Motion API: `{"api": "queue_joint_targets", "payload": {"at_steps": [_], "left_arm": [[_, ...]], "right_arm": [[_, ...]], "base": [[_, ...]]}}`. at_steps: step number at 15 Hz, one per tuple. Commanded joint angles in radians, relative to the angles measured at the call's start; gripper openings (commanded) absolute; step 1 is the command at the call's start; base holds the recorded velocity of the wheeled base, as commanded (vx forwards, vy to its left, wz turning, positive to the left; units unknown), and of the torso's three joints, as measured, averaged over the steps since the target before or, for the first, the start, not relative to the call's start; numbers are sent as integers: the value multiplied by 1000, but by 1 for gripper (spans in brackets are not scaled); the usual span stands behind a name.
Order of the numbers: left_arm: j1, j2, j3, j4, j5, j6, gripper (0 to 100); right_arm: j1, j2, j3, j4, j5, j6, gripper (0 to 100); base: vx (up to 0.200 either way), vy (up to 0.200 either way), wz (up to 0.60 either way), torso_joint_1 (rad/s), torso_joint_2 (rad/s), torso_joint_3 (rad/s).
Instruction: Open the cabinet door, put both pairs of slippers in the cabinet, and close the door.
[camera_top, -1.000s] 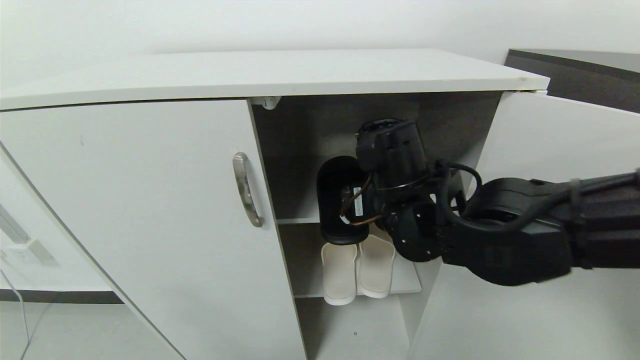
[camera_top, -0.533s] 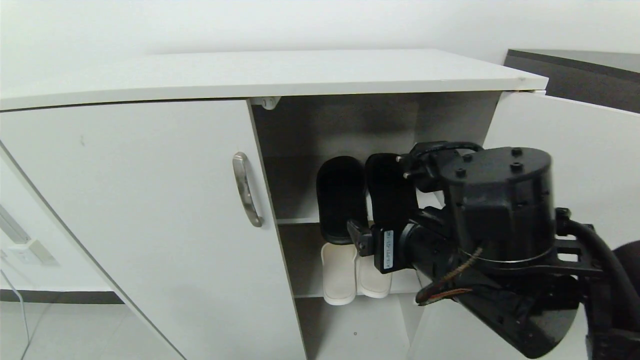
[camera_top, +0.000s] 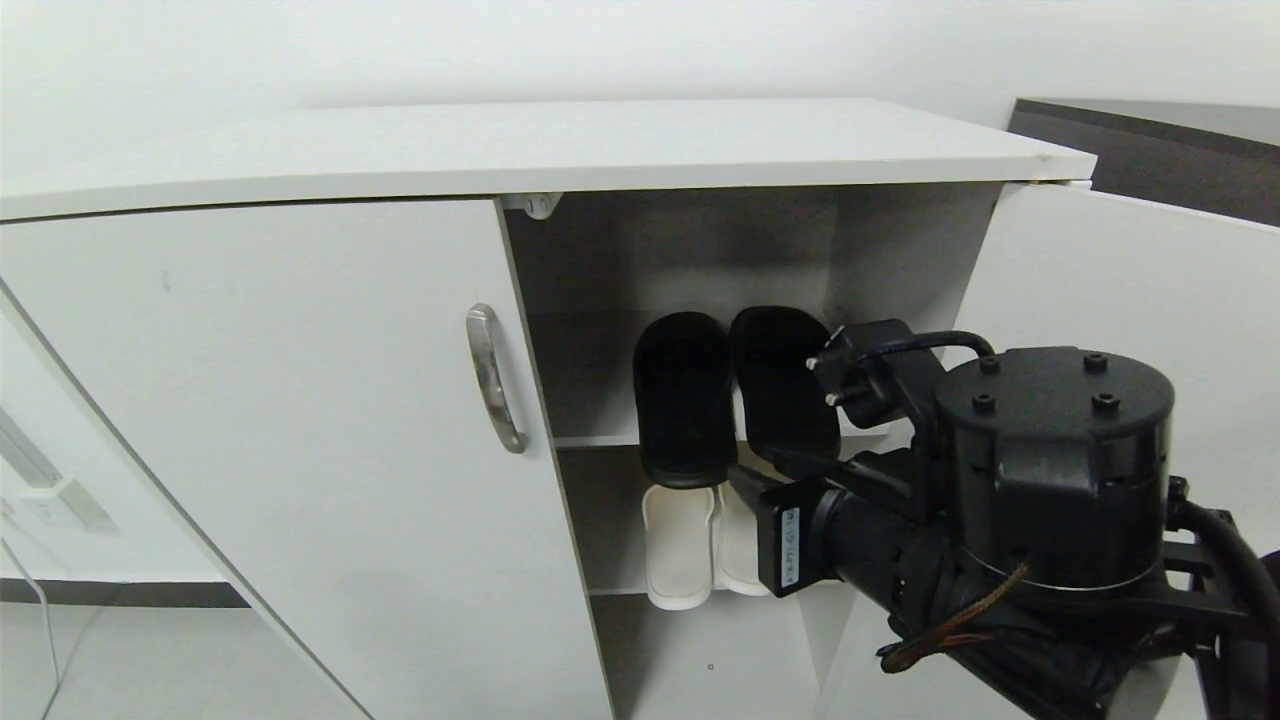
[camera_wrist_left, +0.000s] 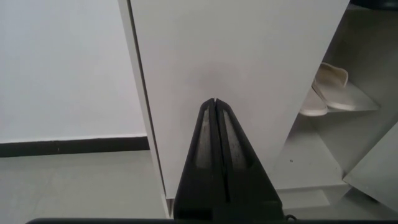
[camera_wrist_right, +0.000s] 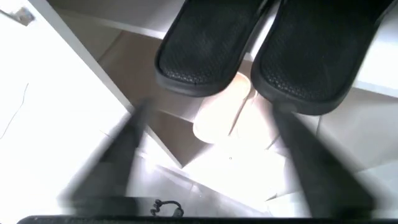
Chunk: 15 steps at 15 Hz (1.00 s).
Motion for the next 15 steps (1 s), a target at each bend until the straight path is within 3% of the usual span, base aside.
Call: {"api": "queue_joint_targets", "payload": {"at_steps": [1,2,15], "left_arm": [[0,1,-1,0,-1,-1,0],[0,1,0,0,-1,-1,0],[0,1,-1,0,-1,-2,0]], "right_arm": [[5,-6,3,-2,0,0,0],[5,-6,3,-2,0,0,0],[-8,13,40,-5,13,-11,0]], "base": [[0,0,0,0,0,0],[0,0,0,0,0,0],[-200,0,0,1,4,4]]}}
